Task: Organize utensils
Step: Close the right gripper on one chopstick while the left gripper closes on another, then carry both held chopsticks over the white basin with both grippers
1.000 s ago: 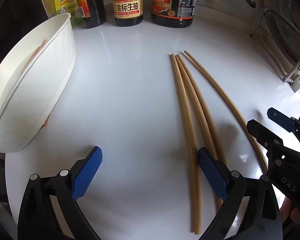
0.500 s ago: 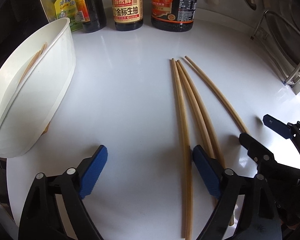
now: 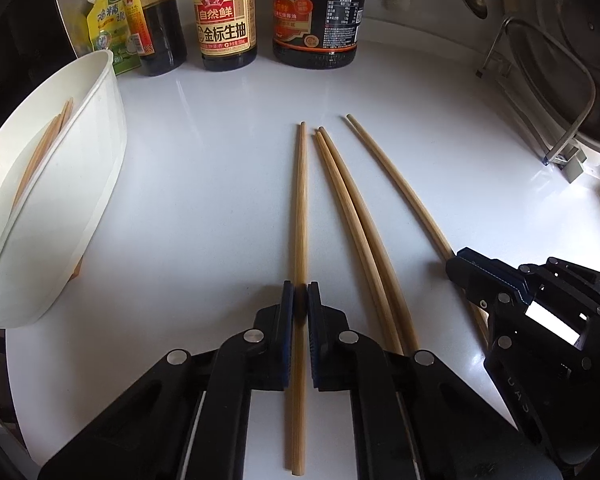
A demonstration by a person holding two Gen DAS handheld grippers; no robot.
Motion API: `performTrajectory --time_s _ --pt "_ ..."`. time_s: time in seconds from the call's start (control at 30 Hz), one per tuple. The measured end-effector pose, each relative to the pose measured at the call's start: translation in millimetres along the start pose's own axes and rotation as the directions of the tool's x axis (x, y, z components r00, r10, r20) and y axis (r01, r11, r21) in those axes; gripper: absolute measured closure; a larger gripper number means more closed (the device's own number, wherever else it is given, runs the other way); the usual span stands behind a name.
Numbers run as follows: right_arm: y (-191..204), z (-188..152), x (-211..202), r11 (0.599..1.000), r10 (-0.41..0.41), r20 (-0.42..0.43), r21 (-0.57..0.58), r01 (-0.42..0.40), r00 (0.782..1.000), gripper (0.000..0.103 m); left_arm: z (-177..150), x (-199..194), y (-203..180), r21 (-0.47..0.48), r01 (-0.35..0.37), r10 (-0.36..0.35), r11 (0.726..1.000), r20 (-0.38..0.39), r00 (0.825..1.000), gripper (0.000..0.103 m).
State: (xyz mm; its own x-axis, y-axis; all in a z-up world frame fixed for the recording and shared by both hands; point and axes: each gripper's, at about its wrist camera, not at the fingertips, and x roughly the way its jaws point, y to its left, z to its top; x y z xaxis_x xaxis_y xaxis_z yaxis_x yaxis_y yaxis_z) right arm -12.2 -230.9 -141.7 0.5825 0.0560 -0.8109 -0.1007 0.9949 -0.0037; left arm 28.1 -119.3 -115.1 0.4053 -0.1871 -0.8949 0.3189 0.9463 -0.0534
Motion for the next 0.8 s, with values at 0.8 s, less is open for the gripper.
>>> performTrajectory --time_s 0.8 --pt "123.3 130.8 -46.3 0.984 0.178 0.146 0.002 -0.181 0.973 0.097 54.1 -121.6 167.2 -0.189 -0.056 0.093 0.980 0.190 0.977 0.096"
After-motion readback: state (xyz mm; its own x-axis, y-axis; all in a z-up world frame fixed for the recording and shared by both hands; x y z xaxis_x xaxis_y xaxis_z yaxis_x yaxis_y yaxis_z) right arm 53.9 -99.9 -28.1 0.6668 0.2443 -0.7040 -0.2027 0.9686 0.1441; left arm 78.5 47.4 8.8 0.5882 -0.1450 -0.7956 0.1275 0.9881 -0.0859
